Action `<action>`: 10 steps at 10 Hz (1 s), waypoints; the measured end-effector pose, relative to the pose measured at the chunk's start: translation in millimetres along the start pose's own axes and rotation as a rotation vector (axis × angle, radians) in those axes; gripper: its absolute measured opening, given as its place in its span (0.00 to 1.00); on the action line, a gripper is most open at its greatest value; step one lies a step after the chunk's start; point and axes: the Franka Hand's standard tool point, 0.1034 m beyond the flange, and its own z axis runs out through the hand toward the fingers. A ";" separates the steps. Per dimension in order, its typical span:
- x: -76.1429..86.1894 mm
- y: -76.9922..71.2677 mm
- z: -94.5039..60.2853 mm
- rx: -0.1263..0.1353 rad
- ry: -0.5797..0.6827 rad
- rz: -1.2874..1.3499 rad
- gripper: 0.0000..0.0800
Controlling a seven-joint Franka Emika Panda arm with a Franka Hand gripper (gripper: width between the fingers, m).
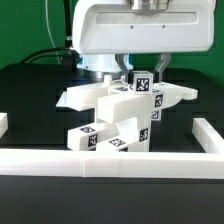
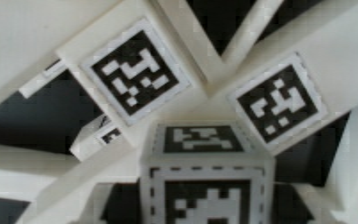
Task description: Assemble chair
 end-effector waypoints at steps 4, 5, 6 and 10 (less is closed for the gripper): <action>0.0 -0.2 0.0 0.001 0.000 0.244 0.36; 0.0 -0.4 0.0 0.001 0.000 0.312 0.36; 0.0 -0.4 0.1 0.001 0.000 0.356 0.36; -0.7 2.1 1.1 0.045 -0.004 0.760 0.36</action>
Offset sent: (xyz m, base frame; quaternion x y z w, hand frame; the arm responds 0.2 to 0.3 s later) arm 0.0000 0.0000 0.0000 0.0000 0.0000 0.1296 0.9916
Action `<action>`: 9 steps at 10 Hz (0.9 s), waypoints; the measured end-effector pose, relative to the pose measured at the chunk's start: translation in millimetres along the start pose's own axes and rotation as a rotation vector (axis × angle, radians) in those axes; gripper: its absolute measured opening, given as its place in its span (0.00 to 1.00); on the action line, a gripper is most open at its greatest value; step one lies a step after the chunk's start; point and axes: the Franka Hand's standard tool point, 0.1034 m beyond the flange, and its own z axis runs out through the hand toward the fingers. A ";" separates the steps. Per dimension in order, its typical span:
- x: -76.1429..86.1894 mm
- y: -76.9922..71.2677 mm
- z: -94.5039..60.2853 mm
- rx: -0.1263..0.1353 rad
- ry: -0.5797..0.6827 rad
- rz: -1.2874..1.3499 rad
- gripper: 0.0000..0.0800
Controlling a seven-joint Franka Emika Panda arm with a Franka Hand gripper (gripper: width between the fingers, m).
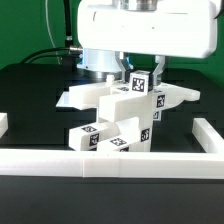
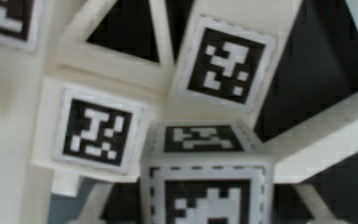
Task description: Assemble chair
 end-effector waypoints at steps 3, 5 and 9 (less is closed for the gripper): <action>-0.5 -1.0 0.3 0.043 -0.027 0.298 0.36; -2.1 -2.8 0.7 0.043 -0.033 0.456 0.36; -3.9 -5.2 -0.2 0.019 -0.030 0.438 0.61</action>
Offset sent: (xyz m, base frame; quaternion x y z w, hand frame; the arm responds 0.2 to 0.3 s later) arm -0.0039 0.0011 0.0002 0.0144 -0.0282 0.1612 0.9864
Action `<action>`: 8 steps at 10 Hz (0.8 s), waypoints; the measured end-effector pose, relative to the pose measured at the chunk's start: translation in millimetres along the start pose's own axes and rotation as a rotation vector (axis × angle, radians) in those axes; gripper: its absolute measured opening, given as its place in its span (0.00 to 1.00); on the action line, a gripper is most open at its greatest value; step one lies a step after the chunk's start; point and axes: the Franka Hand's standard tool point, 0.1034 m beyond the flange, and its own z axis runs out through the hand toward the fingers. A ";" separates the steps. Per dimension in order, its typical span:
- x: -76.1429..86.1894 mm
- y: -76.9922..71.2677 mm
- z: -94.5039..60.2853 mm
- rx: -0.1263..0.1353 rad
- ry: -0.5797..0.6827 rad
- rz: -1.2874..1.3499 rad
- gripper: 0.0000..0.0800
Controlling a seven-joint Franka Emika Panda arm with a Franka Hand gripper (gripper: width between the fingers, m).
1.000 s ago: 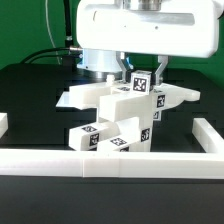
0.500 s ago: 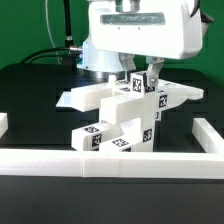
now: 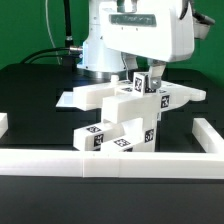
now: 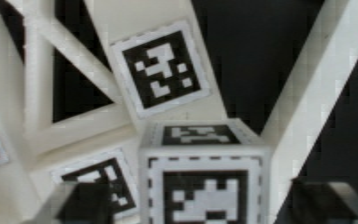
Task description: Assemble chair
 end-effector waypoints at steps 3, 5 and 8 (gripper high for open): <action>-0.4 -1.3 -0.1 0.002 0.002 -0.145 0.80; -0.1 -1.2 -0.1 0.002 0.002 -0.298 0.81; -1.6 -0.8 1.6 -0.024 0.017 -0.597 0.81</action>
Offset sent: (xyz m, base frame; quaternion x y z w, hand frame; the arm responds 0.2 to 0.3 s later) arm 0.0000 0.0000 0.0000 0.0000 0.0000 -0.1938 0.9810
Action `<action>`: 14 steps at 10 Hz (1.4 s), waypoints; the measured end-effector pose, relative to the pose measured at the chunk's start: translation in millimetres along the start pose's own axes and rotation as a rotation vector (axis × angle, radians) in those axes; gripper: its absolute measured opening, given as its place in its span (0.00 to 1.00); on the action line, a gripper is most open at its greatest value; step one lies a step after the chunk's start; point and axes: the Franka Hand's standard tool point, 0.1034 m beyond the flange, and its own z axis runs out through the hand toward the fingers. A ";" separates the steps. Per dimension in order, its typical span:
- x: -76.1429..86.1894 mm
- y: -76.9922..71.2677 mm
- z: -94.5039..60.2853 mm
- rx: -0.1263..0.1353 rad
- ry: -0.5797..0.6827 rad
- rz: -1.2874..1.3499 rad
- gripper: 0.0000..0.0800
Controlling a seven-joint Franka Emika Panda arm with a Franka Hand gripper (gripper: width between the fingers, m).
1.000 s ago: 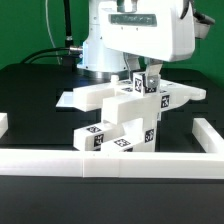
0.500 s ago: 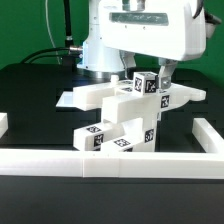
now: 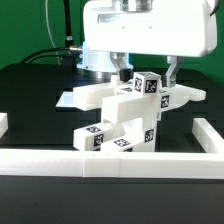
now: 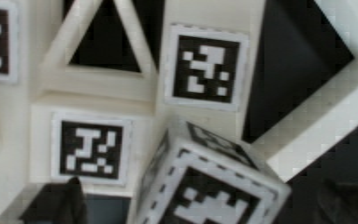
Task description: Assemble chair
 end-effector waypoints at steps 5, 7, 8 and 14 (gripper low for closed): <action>-4.8 -4.3 4.0 -0.011 -0.001 -0.337 0.81; -4.9 -4.1 4.1 -0.018 -0.001 -0.423 0.81; -4.2 -3.0 4.0 -0.021 -0.001 -0.516 0.81; -0.7 2.9 4.0 -0.031 -0.004 -0.778 0.80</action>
Offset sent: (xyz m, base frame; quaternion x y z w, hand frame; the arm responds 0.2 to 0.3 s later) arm -0.0054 0.0119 -0.0038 0.0208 0.0044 -0.1631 0.9864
